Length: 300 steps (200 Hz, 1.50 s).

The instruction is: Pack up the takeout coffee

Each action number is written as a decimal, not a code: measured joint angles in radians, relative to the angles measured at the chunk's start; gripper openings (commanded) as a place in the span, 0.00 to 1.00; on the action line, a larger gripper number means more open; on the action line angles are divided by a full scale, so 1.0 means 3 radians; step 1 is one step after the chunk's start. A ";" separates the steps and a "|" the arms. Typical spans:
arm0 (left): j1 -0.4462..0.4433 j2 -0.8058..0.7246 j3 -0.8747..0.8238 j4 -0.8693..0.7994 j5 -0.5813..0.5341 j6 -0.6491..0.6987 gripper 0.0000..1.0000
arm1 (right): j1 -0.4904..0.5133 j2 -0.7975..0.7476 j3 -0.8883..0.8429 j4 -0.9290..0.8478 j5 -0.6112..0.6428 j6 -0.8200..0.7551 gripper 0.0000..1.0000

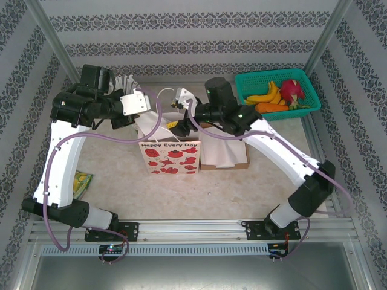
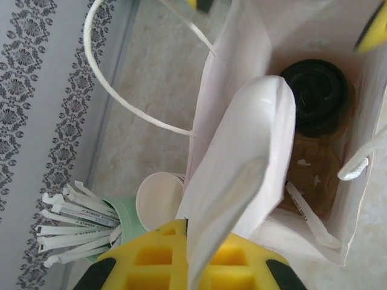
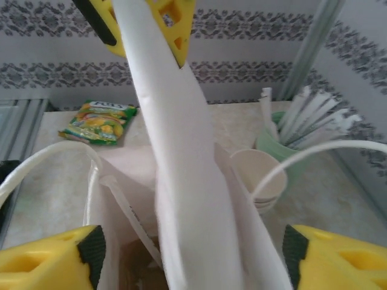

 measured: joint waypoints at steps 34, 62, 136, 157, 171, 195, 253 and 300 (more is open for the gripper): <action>-0.0075 0.0074 0.0085 -0.0177 -0.0120 0.0315 0.00 | -0.0058 -0.0401 -0.0187 0.0006 0.0417 0.0212 0.98; -0.0159 0.0085 0.0102 -0.0300 -0.0182 0.0579 0.00 | -0.0121 -0.0643 -0.0366 0.0025 0.0786 0.0362 0.98; -0.0403 0.0506 0.0037 -0.0511 -0.0323 0.1041 0.00 | -0.0145 -0.0806 -0.0738 0.0025 0.1548 0.0708 0.98; -0.0423 0.0596 -0.0001 -0.0511 -0.0360 0.1077 0.00 | -0.0145 -0.0877 -0.0829 0.0022 0.1629 0.0768 0.98; -0.0450 0.0650 -0.0003 -0.0511 -0.0367 0.1088 0.00 | -0.0145 -0.0919 -0.0875 0.0022 0.1681 0.0805 0.98; -0.0484 0.0703 -0.0003 -0.0512 -0.0366 0.1091 0.07 | -0.0145 -0.0973 -0.0936 0.0022 0.1762 0.0833 0.98; -0.0493 0.0721 0.0074 -0.0593 -0.0379 0.1087 0.29 | -0.0167 -0.1013 -0.1045 0.0000 0.1851 0.0866 0.98; -0.0464 0.0692 0.0240 -0.0717 -0.0340 0.1074 0.00 | -0.0167 -0.1016 -0.1045 -0.0003 0.1863 0.0866 0.98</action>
